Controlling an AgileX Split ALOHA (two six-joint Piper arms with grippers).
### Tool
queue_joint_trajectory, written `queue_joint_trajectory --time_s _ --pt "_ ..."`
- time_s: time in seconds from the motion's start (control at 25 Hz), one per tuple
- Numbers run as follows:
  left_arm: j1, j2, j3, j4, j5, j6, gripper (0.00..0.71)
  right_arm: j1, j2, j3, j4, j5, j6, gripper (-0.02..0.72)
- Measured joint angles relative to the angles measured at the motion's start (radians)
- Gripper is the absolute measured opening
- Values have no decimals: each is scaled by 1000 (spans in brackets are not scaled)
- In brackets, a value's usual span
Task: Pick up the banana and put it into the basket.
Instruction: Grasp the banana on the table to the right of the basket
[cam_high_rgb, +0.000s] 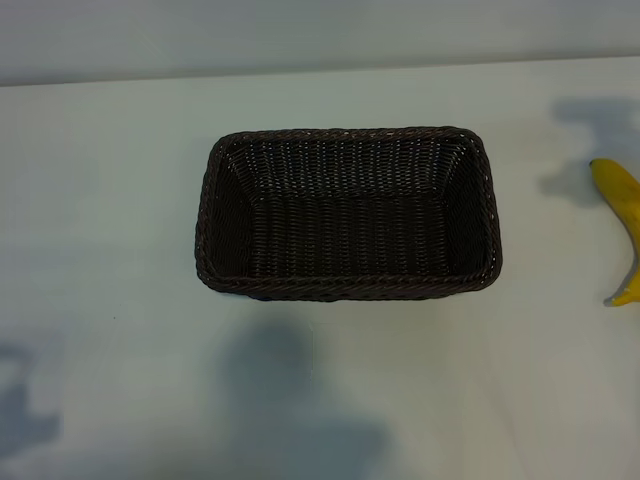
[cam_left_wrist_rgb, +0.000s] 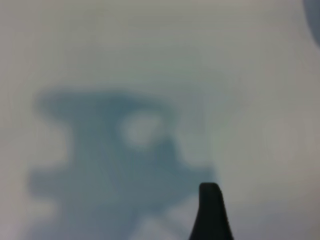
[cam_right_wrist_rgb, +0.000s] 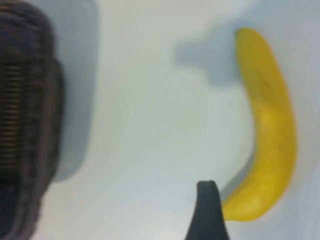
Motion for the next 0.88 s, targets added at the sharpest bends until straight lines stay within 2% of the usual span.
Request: queue_joint_trajectory --time_s 0.28,0.36,0.68,0.88 --pt "0 -224 0 -1 2 0 552 0 157 -77 -139 42 68 556" --pt "0 -243 0 -2 2 0 552 0 200 -80 -169 39 86 556" --pt "0 -243 1 -5 2 0 552 -8 372 -100 -204 12 95 556" --pt "0 -243 1 -6 2 0 552 -72 453 -147 -201 -5 98 556"
